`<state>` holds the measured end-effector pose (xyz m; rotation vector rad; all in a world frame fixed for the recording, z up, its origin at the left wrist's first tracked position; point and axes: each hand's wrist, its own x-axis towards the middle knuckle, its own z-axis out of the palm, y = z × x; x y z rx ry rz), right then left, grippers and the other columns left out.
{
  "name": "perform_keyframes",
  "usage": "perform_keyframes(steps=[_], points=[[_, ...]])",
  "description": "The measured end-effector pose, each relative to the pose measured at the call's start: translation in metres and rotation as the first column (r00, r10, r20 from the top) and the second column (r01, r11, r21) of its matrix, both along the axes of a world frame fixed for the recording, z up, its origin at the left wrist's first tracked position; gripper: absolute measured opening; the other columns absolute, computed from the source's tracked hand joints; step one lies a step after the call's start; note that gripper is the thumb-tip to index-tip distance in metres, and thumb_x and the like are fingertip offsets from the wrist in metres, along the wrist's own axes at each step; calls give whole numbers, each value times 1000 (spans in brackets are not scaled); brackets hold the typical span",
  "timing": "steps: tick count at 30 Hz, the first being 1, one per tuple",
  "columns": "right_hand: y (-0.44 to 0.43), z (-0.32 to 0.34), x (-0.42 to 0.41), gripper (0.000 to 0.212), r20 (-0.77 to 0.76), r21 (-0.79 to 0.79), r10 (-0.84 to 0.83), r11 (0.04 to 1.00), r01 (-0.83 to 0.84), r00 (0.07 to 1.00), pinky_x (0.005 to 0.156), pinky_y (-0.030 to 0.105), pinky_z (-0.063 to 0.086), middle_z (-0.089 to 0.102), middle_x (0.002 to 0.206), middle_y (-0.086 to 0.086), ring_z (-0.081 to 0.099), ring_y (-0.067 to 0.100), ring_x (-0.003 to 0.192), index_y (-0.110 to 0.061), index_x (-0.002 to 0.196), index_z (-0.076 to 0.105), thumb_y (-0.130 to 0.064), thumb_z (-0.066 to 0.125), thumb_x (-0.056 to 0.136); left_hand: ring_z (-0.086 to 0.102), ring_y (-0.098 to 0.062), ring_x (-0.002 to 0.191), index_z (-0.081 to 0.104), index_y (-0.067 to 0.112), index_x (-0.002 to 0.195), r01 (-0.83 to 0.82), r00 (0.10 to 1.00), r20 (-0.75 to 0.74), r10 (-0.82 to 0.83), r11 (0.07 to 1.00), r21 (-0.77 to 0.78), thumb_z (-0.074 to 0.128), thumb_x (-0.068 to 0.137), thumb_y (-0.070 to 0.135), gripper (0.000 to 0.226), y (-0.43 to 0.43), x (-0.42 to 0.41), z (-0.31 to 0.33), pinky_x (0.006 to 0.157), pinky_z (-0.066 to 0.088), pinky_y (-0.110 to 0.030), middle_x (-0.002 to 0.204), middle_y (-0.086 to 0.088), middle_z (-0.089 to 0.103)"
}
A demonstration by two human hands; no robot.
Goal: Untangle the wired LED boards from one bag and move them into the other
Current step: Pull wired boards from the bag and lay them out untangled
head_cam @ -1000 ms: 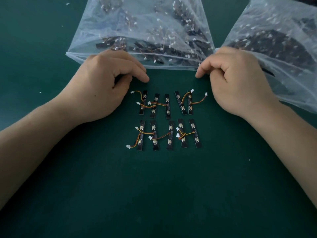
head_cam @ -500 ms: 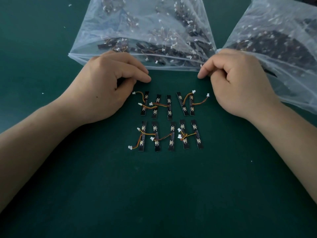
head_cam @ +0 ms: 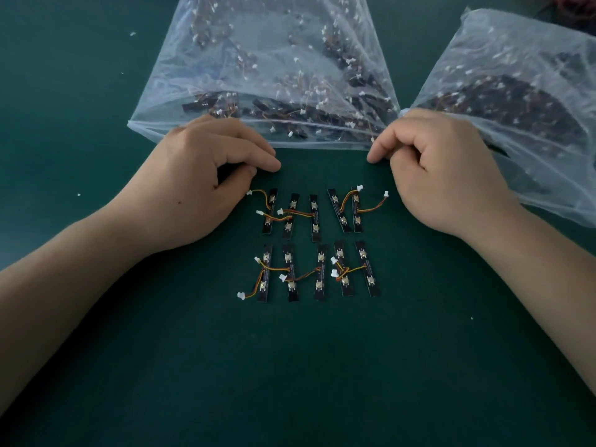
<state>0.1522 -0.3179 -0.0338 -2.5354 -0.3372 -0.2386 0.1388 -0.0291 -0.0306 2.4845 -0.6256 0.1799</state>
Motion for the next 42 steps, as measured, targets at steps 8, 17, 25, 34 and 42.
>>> perform_keyframes(steps=[8,17,25,34,42], points=[[-1,1,0,43,-2,-1,12,1000,-12,1000,72,44,55,64,92,-15,64,22,78,-30,88,74,2,45,91,57,-11,117,81,21,110,12,1000,-4,-12,1000,10,39,83,-27,69,1,1,-1,105,31,-2,122,9,69],[0,1,0,44,5,-9,24,1000,-24,1000,70,44,54,62,90,-18,63,23,76,-30,87,74,3,45,90,61,-19,118,81,20,111,10,1000,2,-10,1000,24,42,87,-25,64,1,1,-2,111,38,-19,123,7,70],[-1,2,-1,44,1,-6,34,999,-34,999,74,43,55,62,91,-18,63,17,82,-30,89,74,3,45,91,61,-17,117,81,22,110,17,1000,7,-17,1000,12,45,91,-22,59,2,3,-3,109,36,-13,122,9,70],[-2,1,0,45,-5,-1,29,1000,-29,1000,75,43,55,63,92,-16,63,16,85,-32,88,72,3,45,91,61,-16,116,81,22,110,25,1000,-1,-25,1000,3,48,94,-19,55,2,3,-2,109,39,-15,120,10,70],[-2,1,0,44,-7,0,22,1000,-22,1000,75,43,55,64,94,-15,63,15,86,-32,88,73,2,45,92,61,-19,117,81,20,110,32,999,0,-32,999,0,44,89,-24,62,3,3,-4,109,41,-22,121,8,70]])
